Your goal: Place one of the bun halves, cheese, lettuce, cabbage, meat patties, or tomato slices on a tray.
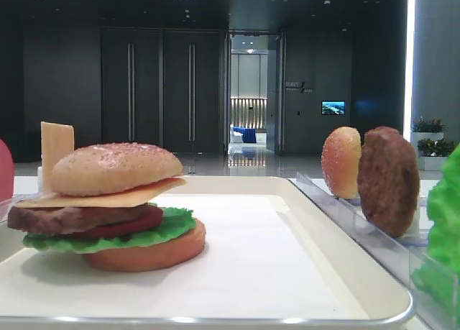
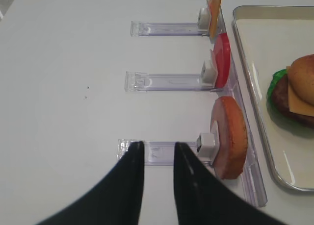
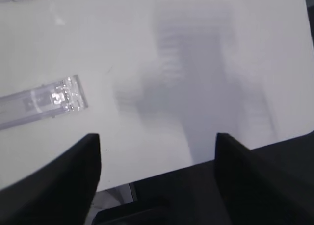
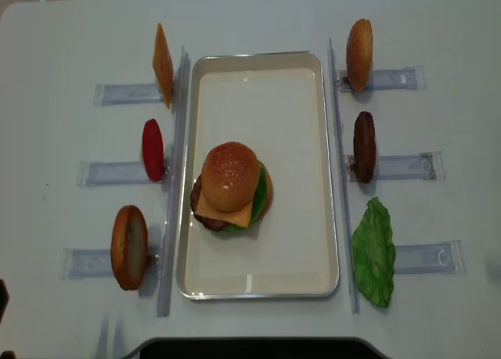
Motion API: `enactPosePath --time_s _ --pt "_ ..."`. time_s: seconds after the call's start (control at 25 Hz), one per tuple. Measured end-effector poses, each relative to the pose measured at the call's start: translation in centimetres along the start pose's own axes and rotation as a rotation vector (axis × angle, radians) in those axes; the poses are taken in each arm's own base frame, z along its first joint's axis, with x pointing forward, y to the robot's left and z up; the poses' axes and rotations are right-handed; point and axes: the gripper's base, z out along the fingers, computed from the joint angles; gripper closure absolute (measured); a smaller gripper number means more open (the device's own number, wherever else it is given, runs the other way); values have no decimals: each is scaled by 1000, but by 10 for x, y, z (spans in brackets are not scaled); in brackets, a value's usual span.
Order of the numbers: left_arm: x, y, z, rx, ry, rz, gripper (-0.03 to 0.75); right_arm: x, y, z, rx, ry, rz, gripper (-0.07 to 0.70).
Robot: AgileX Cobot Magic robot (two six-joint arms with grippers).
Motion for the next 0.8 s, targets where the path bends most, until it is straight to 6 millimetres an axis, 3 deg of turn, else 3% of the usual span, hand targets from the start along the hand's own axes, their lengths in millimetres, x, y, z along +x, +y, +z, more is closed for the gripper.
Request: enactPosePath --time_s 0.12,0.32,0.8 --pt "0 0 0 0 0 0 557 35 0 -5 -17 -133 9 165" --pt "0 0 0 0 0 0 557 72 -1 -4 -31 -296 10 165" --pt "0 0 0 0 0 0 557 132 -2 -32 -59 -741 -23 167"
